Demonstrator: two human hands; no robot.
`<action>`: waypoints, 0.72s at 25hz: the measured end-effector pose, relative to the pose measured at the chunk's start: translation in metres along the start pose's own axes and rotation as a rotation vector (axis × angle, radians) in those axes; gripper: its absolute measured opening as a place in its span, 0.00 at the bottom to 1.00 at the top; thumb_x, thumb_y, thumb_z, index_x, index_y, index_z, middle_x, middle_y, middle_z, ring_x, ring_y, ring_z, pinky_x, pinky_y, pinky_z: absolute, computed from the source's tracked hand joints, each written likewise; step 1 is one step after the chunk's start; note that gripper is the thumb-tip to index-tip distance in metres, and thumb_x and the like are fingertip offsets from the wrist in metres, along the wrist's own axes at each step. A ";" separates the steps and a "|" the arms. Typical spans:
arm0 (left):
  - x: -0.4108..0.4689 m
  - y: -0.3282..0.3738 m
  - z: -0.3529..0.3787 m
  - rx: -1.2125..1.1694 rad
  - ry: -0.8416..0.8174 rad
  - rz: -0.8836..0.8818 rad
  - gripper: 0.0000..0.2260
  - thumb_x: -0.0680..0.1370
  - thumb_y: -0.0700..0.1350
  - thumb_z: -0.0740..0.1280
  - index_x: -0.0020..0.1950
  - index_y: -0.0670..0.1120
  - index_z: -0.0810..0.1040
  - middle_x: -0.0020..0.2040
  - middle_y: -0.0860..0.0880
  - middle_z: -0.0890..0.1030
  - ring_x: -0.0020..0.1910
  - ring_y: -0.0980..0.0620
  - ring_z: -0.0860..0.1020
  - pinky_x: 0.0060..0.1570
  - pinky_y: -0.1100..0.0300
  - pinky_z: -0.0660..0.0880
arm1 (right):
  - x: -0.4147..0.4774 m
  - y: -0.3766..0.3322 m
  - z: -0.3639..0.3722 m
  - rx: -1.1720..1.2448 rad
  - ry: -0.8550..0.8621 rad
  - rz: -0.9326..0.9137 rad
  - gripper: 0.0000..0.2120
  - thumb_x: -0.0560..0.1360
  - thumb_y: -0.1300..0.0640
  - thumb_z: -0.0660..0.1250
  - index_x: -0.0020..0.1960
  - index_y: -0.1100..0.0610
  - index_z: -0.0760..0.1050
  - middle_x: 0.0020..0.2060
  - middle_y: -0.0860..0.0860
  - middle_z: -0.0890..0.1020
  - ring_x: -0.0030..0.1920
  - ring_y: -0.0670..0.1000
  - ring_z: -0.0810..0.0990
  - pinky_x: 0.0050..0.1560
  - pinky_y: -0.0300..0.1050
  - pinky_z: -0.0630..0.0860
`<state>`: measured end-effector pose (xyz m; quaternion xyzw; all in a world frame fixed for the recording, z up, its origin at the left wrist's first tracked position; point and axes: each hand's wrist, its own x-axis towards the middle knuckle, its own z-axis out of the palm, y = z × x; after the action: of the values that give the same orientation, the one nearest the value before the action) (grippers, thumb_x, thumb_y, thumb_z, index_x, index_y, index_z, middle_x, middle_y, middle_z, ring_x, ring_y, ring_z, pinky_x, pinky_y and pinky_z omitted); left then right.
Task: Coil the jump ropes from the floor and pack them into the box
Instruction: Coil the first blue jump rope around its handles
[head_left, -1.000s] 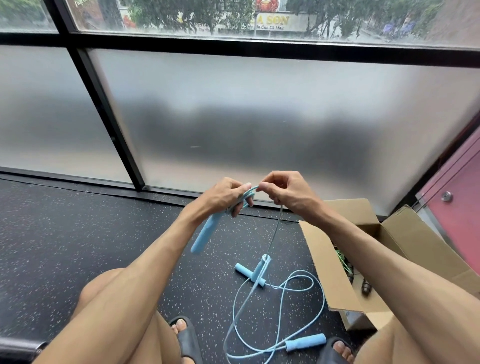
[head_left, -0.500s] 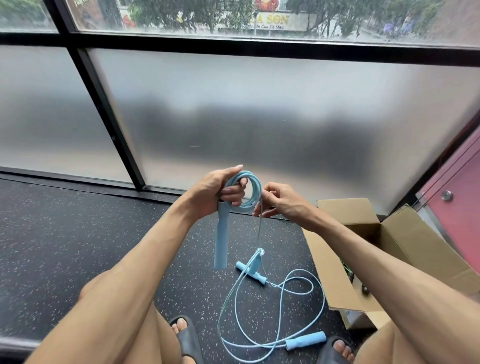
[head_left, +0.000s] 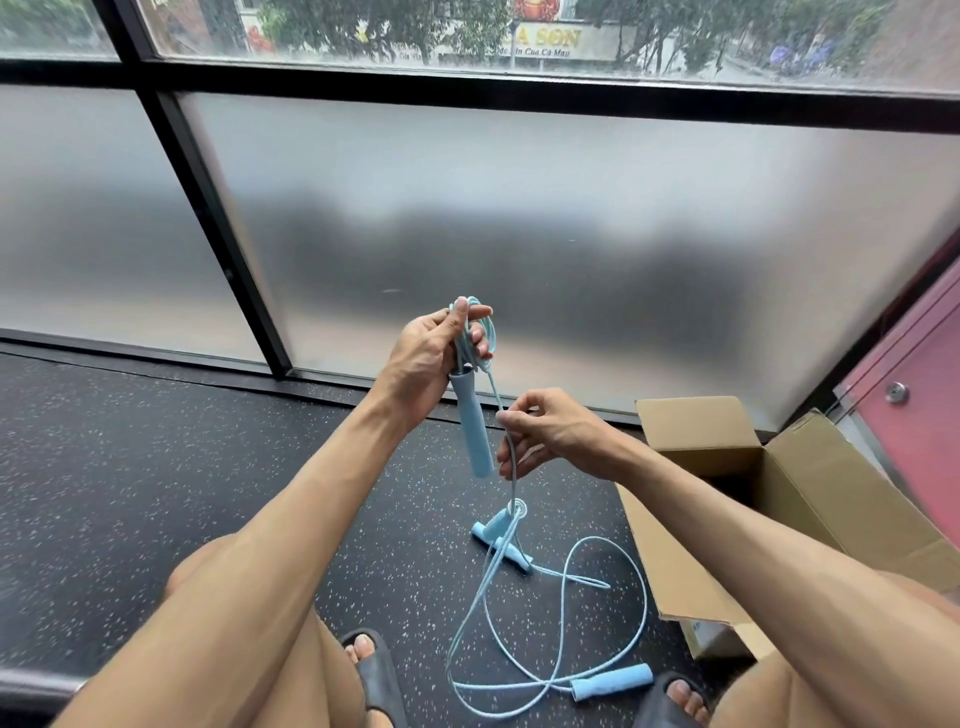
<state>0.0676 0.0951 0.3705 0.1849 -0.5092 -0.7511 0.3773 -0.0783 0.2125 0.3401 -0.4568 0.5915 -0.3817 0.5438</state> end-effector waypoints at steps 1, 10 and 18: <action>0.000 -0.002 0.000 0.066 0.023 0.035 0.13 0.84 0.45 0.59 0.58 0.35 0.76 0.36 0.47 0.74 0.35 0.50 0.74 0.42 0.58 0.75 | 0.000 -0.003 0.001 -0.018 -0.005 -0.001 0.09 0.82 0.56 0.61 0.50 0.64 0.70 0.39 0.64 0.83 0.36 0.60 0.83 0.39 0.52 0.83; -0.001 -0.020 0.004 0.816 0.245 0.365 0.10 0.81 0.46 0.67 0.49 0.39 0.76 0.34 0.47 0.81 0.32 0.52 0.81 0.37 0.60 0.76 | -0.005 -0.008 0.007 -0.012 -0.123 0.054 0.09 0.80 0.57 0.65 0.53 0.64 0.71 0.38 0.65 0.80 0.36 0.62 0.82 0.48 0.64 0.82; -0.001 -0.036 -0.006 1.491 -0.043 0.198 0.13 0.80 0.49 0.67 0.39 0.45 0.69 0.31 0.48 0.72 0.33 0.43 0.71 0.34 0.55 0.63 | -0.008 -0.020 -0.009 -0.083 -0.009 -0.072 0.08 0.78 0.59 0.68 0.49 0.66 0.77 0.31 0.57 0.77 0.26 0.51 0.73 0.25 0.41 0.72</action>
<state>0.0586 0.0998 0.3354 0.3301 -0.9043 -0.1733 0.2080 -0.0848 0.2139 0.3628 -0.5017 0.5874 -0.3743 0.5130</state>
